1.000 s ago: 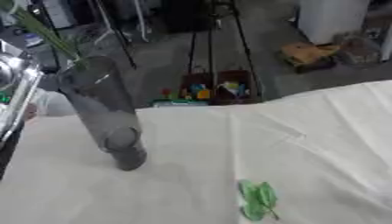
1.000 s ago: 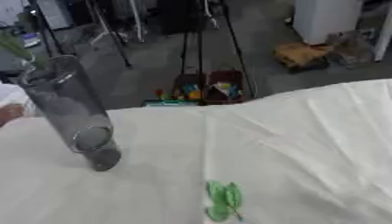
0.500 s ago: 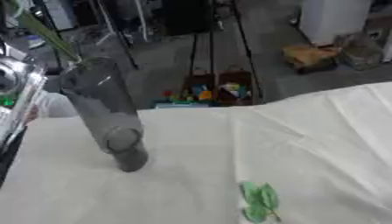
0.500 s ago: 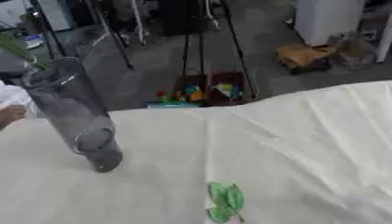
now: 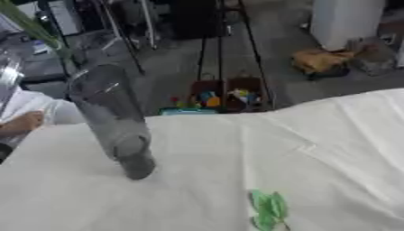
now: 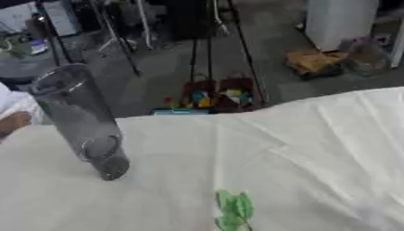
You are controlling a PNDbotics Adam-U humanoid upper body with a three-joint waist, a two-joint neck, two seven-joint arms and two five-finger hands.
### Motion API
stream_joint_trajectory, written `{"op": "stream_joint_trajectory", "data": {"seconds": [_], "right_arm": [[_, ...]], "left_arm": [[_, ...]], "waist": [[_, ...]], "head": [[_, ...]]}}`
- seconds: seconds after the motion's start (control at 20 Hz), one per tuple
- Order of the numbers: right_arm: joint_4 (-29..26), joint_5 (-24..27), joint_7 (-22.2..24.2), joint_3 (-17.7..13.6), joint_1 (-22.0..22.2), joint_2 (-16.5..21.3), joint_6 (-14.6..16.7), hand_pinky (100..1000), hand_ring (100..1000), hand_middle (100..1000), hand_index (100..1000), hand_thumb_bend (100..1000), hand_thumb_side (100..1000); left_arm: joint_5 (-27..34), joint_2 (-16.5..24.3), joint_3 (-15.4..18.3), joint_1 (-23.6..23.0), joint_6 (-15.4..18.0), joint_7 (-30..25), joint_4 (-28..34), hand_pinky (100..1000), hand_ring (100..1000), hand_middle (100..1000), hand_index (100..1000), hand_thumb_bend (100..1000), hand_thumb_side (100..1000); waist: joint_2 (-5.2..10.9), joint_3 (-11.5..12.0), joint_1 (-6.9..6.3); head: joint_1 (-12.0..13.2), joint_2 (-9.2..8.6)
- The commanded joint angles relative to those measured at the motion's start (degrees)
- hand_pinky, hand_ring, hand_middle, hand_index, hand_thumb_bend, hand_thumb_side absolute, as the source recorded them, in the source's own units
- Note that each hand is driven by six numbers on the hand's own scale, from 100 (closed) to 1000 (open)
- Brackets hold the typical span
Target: Arrange flowers into the vase.
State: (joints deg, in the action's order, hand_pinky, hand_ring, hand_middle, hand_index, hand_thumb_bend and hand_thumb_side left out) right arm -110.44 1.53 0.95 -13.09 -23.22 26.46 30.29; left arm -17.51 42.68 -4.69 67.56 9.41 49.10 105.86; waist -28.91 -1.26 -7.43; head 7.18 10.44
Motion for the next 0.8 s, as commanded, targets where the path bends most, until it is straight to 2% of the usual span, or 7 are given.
{"op": "stream_joint_trajectory", "data": {"seconds": [0.05, 0.8], "right_arm": [[-0.4, 0.2, 0.0, -0.3, -0.5, 0.9, 0.0, 585, 815, 475, 769, 100, 856], [-0.3, 0.4, 0.4, -0.3, -0.8, 1.0, 0.2, 587, 817, 472, 770, 100, 857]], "left_arm": [[-0.2, 2.3, 0.7, 0.6, -0.3, -0.1, 0.8, 100, 100, 100, 119, 100, 409], [-3.7, 2.0, -0.4, 0.3, -0.2, -1.3, 1.6, 100, 100, 100, 116, 100, 400]], "waist": [[1.61, 0.4, 0.04], [0.67, 0.0, 0.11]], "head": [[-0.1, -0.12], [-0.3, -1.6]]}}
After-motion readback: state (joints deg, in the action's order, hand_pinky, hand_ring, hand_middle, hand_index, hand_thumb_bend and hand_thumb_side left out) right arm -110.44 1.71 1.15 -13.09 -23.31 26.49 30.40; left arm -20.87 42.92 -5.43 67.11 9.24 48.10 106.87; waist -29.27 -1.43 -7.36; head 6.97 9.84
